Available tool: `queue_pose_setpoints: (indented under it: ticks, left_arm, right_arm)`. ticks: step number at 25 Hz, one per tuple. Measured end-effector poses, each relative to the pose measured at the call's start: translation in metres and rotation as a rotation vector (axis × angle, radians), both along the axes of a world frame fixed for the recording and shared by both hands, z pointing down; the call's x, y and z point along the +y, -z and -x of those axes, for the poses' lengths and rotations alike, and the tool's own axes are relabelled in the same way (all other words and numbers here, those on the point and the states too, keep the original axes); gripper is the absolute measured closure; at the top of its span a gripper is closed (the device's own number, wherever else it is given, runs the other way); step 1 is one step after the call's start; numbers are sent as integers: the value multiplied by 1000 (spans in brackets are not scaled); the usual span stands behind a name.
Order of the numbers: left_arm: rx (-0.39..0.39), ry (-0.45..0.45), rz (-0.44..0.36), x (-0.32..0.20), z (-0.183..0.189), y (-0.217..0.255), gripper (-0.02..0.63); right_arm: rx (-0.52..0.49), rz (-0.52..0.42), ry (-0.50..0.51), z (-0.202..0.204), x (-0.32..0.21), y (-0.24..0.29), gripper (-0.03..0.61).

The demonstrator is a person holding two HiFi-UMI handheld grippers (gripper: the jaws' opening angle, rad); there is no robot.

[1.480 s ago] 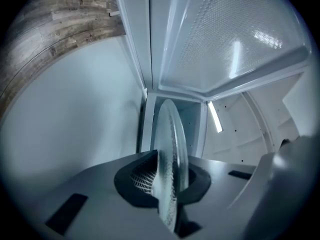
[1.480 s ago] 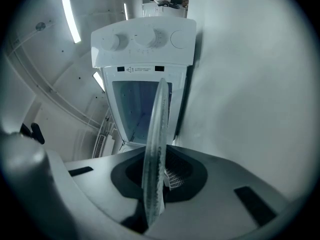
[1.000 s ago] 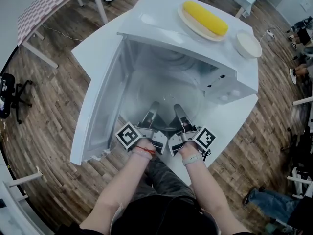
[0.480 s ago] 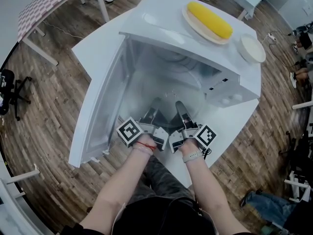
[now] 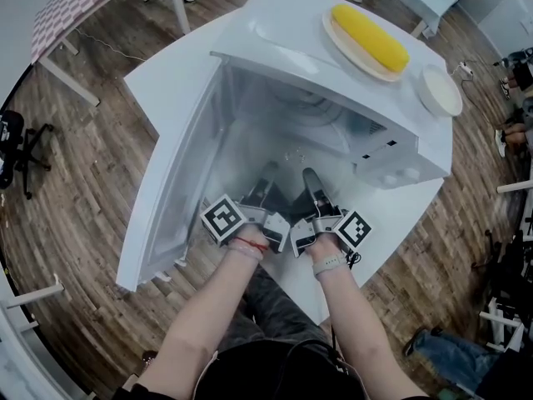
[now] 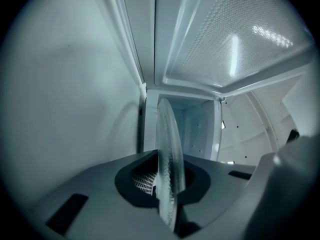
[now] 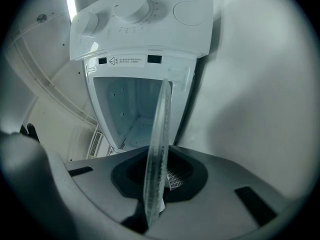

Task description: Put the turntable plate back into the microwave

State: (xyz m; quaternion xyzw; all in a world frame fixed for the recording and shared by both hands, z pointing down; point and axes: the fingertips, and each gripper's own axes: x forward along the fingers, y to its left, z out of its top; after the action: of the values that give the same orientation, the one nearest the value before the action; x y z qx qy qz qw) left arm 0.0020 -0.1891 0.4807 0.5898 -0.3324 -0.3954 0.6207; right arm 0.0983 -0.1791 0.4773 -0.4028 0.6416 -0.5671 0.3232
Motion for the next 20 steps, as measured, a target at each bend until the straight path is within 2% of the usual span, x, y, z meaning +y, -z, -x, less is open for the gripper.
queue_pose_setpoints:
  ticks: [3,7,12,15,20]
  left_arm:
    - [-22,-7,-17,-6,1,2,583]
    - [12,7,-16,-11,0,3,583]
    - [-69,-15,-28,-14,1,-2,583]
    - [-95,-35,-61,-16,-1,4,581]
    - [-155,-65,-61,-15,-1,1,581]
  right_arm:
    - [1,0,-5,0,-5,-1,535]
    - [-13,-1,-9,0,-10,-2,535]
    - [-43,7,-17,-1,-13,-4,535]
    - [-55,13,-24,-1,-14,-6,537]
    - [-75,23,-21,-2,-17,-6,537]
